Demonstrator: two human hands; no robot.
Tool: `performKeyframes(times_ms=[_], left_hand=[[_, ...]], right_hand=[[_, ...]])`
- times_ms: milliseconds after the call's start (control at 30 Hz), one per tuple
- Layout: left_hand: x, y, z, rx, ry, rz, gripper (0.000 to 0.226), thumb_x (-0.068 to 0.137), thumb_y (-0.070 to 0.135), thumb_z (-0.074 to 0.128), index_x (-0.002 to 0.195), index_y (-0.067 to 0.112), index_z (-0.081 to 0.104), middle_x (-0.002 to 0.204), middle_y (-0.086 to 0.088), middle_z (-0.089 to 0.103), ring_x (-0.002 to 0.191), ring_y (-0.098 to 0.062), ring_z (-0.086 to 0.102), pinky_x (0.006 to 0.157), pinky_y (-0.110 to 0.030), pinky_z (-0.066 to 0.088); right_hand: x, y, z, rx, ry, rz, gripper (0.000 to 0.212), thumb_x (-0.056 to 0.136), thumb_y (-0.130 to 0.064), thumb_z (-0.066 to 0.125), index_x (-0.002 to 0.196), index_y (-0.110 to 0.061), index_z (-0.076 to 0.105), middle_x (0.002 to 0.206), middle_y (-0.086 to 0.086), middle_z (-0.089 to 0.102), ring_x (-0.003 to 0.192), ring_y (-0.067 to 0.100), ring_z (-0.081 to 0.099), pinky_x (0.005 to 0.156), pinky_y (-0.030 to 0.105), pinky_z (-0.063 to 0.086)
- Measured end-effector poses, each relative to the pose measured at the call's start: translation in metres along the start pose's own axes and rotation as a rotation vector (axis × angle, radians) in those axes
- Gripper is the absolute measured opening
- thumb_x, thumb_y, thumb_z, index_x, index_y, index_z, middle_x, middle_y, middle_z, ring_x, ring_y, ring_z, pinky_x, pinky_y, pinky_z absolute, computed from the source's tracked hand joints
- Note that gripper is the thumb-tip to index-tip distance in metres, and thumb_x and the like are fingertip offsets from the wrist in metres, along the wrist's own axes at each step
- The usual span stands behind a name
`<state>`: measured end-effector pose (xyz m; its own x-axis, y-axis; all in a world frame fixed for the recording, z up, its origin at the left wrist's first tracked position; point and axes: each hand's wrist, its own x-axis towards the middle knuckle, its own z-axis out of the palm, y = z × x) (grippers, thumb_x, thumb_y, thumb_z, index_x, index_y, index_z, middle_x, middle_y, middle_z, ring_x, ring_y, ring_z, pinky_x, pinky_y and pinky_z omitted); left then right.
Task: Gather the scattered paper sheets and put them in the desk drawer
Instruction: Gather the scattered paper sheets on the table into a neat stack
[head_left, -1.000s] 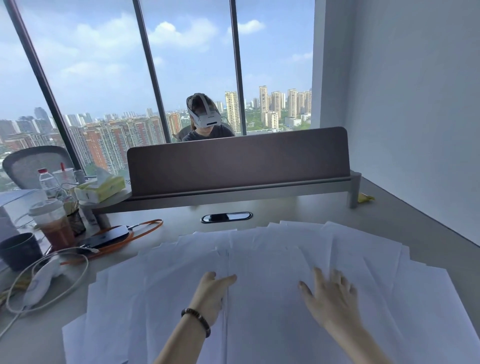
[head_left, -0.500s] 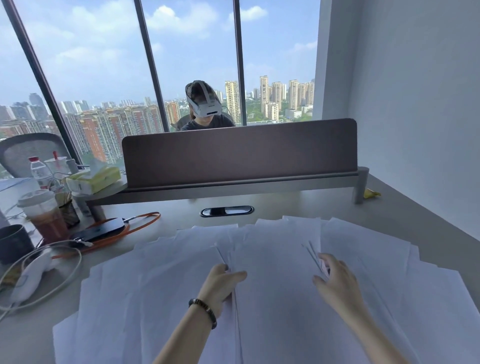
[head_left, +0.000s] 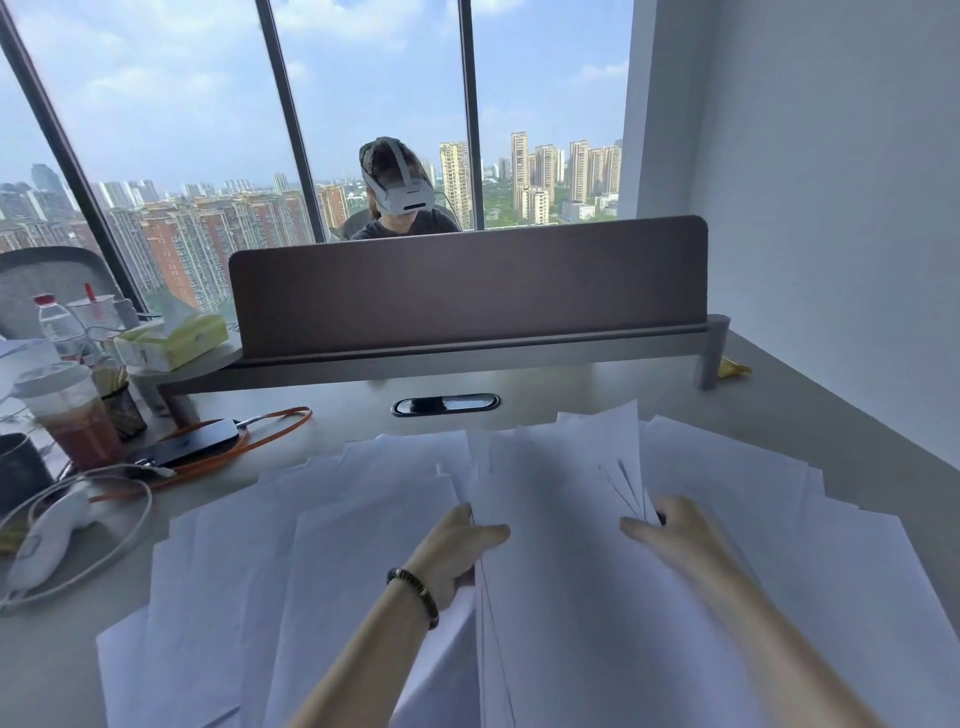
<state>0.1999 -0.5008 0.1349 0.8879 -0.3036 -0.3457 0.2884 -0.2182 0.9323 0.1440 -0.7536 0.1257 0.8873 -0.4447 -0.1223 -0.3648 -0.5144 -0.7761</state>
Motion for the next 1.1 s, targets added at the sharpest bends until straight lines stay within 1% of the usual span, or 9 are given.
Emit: performKeyframes(times_ms=[133,300,433,567,733,833,900,967,1100], left_hand=[[-0.003,-0.005,0.005,0.054,-0.02,0.023,0.022,0.089,0.011,0.065,0.111,0.013,0.068,0.108,-0.011,0.075,0.09,-0.023,0.069,0.069,-0.028,0.048],[-0.008,-0.001,0.009,0.048,-0.021,0.097,0.019,0.093,0.011,0.062,0.111,0.016,0.067,0.104,-0.002,0.075,0.079,-0.007,0.072,0.061,-0.015,0.052],[-0.01,0.0,0.011,0.002,-0.024,0.191,0.027,0.092,0.007,0.064,0.116,0.019,0.067,0.113,0.003,0.075,0.105,-0.012,0.07,0.095,-0.025,0.054],[-0.01,0.004,0.014,0.072,-0.012,0.303,0.027,0.091,0.006,0.063,0.109,0.026,0.066,0.109,0.002,0.075,0.098,-0.01,0.07,0.082,-0.016,0.053],[-0.003,0.01,0.006,-0.102,-0.027,0.313,0.053,0.083,0.01,0.076,0.127,0.018,0.047,0.118,-0.004,0.071,0.104,-0.017,0.071,0.088,-0.031,0.058],[0.002,0.016,-0.002,-0.18,-0.078,0.249,0.067,0.078,0.012,0.082,0.132,0.019,0.043,0.114,-0.006,0.075,0.104,-0.023,0.072,0.091,-0.042,0.055],[0.002,0.022,-0.007,-0.184,-0.174,0.238,0.057,0.082,0.012,0.079,0.132,0.014,0.053,0.12,-0.008,0.073,0.111,-0.028,0.069,0.097,-0.047,0.054],[0.0,0.028,-0.009,-0.183,-0.241,0.265,0.041,0.086,0.007,0.074,0.125,0.006,0.062,0.122,-0.013,0.072,0.113,-0.03,0.068,0.098,-0.046,0.054],[-0.004,0.038,0.001,-0.311,-0.204,0.337,0.038,0.081,0.005,0.074,0.118,-0.002,0.067,0.12,-0.022,0.07,0.108,-0.035,0.069,0.095,-0.045,0.055]], right_hand=[[0.007,0.006,0.0,-0.006,-0.113,-0.088,0.037,0.066,-0.038,0.069,0.098,-0.022,0.075,0.091,-0.007,0.078,0.089,0.018,0.073,0.082,0.032,0.058],[0.005,0.002,-0.012,0.159,-0.029,-0.136,0.019,0.085,-0.006,0.072,0.081,-0.025,0.071,0.086,0.001,0.077,0.079,0.02,0.071,0.067,0.027,0.047],[0.004,0.003,-0.016,0.325,0.092,-0.173,0.006,0.081,-0.023,0.075,0.076,-0.02,0.072,0.074,0.001,0.07,0.07,0.019,0.062,0.065,0.031,0.044],[-0.005,-0.001,-0.021,0.398,0.14,-0.303,0.005,0.085,-0.022,0.072,0.089,-0.024,0.071,0.07,-0.011,0.07,0.061,0.001,0.059,0.064,0.03,0.042],[-0.011,-0.006,-0.035,0.424,0.172,-0.436,0.02,0.094,-0.008,0.066,0.084,-0.025,0.065,0.068,-0.021,0.069,0.06,-0.006,0.057,0.061,0.016,0.04],[-0.015,-0.016,-0.041,0.505,0.203,-0.495,0.011,0.09,-0.022,0.072,0.083,-0.017,0.065,0.068,0.001,0.065,0.062,0.005,0.05,0.062,0.026,0.037],[-0.014,-0.018,-0.045,0.553,0.212,-0.524,0.04,0.081,-0.04,0.071,0.088,-0.002,0.061,0.079,0.029,0.058,0.069,0.012,0.047,0.064,0.03,0.033],[-0.017,-0.025,-0.049,0.583,0.242,-0.503,0.056,0.077,-0.044,0.071,0.094,0.007,0.054,0.089,0.038,0.055,0.075,0.016,0.046,0.069,0.034,0.034],[-0.022,-0.04,-0.059,0.719,0.246,-0.491,0.009,0.088,-0.01,0.073,0.095,-0.013,0.068,0.09,0.006,0.076,0.082,0.019,0.066,0.077,0.037,0.05]])
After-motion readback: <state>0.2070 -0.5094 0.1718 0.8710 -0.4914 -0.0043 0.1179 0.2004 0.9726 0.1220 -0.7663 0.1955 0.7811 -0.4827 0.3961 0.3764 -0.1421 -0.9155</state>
